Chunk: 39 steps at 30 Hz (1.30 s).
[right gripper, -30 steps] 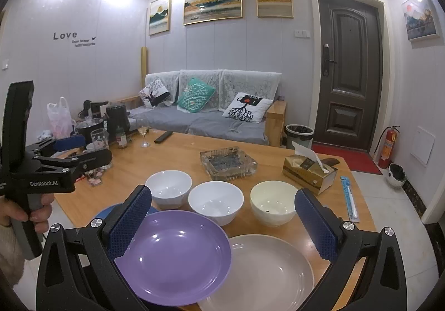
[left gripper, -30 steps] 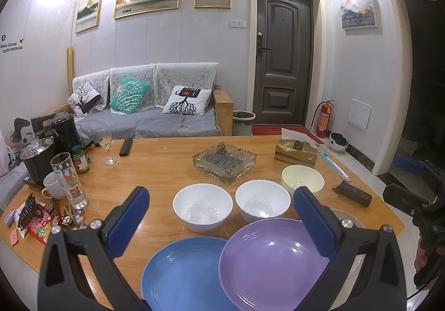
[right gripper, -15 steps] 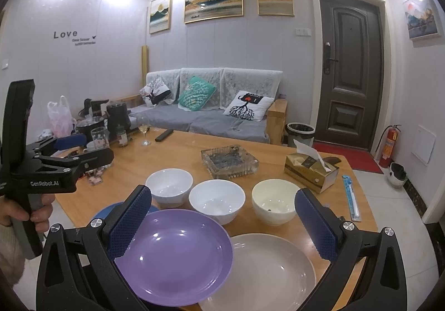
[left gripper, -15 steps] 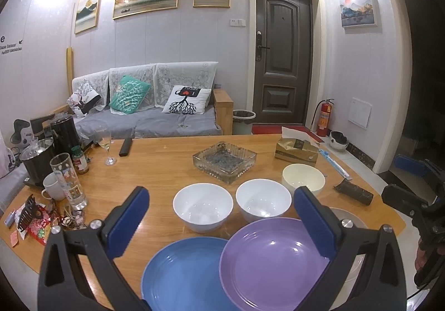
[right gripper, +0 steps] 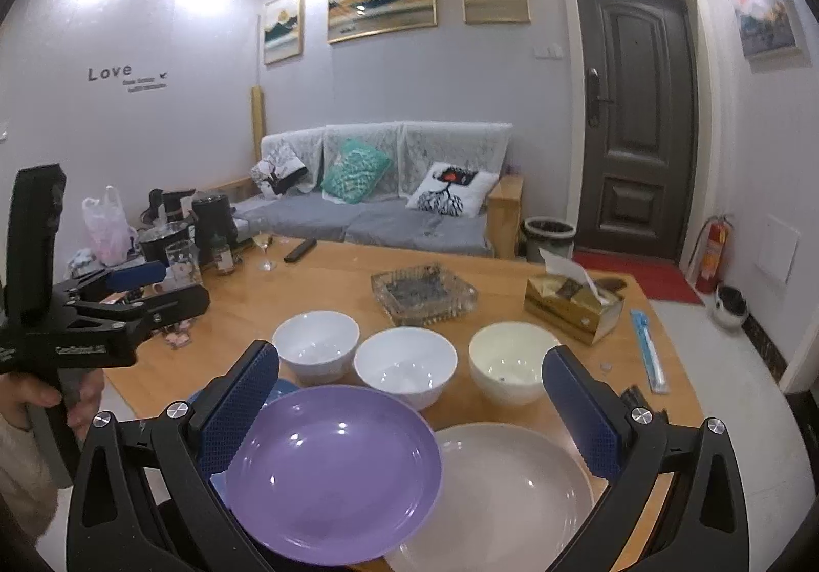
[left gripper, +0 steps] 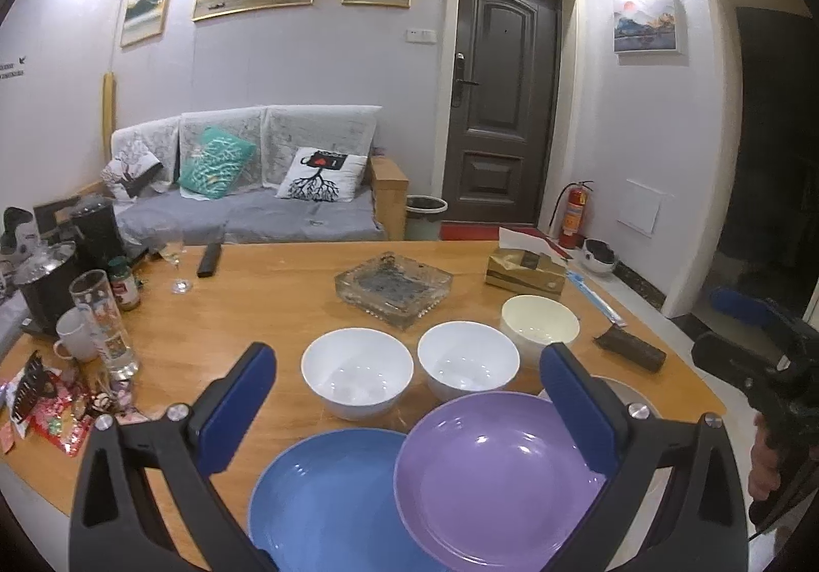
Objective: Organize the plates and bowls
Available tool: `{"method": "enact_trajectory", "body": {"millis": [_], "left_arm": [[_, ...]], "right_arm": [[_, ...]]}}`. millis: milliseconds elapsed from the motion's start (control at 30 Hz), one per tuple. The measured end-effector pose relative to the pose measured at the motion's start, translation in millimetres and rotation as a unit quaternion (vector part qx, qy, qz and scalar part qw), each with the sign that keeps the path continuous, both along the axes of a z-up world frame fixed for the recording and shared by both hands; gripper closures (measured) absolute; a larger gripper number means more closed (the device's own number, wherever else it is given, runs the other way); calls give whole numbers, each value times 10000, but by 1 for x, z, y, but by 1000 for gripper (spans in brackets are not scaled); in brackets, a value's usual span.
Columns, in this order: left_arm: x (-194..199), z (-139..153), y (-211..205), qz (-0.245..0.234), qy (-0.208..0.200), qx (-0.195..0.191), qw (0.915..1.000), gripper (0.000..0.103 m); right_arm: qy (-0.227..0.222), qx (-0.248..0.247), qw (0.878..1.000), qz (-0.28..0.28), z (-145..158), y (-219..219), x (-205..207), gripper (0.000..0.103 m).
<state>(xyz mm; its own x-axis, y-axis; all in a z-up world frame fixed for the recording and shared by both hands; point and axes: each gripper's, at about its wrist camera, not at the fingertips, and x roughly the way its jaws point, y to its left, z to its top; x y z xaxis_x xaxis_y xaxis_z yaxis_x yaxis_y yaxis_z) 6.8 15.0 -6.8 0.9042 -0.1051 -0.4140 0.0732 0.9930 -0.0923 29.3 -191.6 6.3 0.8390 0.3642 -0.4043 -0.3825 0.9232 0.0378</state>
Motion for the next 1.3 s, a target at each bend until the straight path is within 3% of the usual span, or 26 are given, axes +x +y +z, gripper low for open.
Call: {"method": "enact_trajectory", "body": {"millis": [33,100,233,300,367,500,533,700,967,1100,1300], "left_arm": [[0,-2,2,-55,-1,-54,10000,4],[2,-6,3,-149,97,-134,9998,20],[15,-28,8,-360,592,-372,9969,41],[24,-44,14,-525,967,-679,9916,52],[32,-60,17,-564,1285,-861,9863,58],[45,-94,18,-479,1868,-927,9768,73],[48,-103,17,-458,2001,-936,9742,74],[51,-127,12,-448,2284,-965,9677,84],[55,-133,7,-334,2399,-807,9669,97],[56,-133,7,-320,2406,-787,9669,97],[55,-130,-1,-311,2420,-593,9680,97]], "right_arm": [[22,52,10000,14,0,-2,0,1],[153,174,9997,56,-4,-6,2,1],[387,142,9991,7,-23,-11,6,3],[618,118,9980,-31,-35,-11,11,14],[951,109,9953,-115,-52,-14,18,34],[1649,-3,9858,-330,-89,-13,36,58],[1803,-15,9831,-316,-98,-12,39,63],[2137,-37,9764,-315,-119,-6,46,70],[2342,-153,9714,-362,-130,1,49,87],[2373,-91,9705,-408,-132,-1,50,93],[2331,-97,9713,-467,-133,-3,47,93]]}}
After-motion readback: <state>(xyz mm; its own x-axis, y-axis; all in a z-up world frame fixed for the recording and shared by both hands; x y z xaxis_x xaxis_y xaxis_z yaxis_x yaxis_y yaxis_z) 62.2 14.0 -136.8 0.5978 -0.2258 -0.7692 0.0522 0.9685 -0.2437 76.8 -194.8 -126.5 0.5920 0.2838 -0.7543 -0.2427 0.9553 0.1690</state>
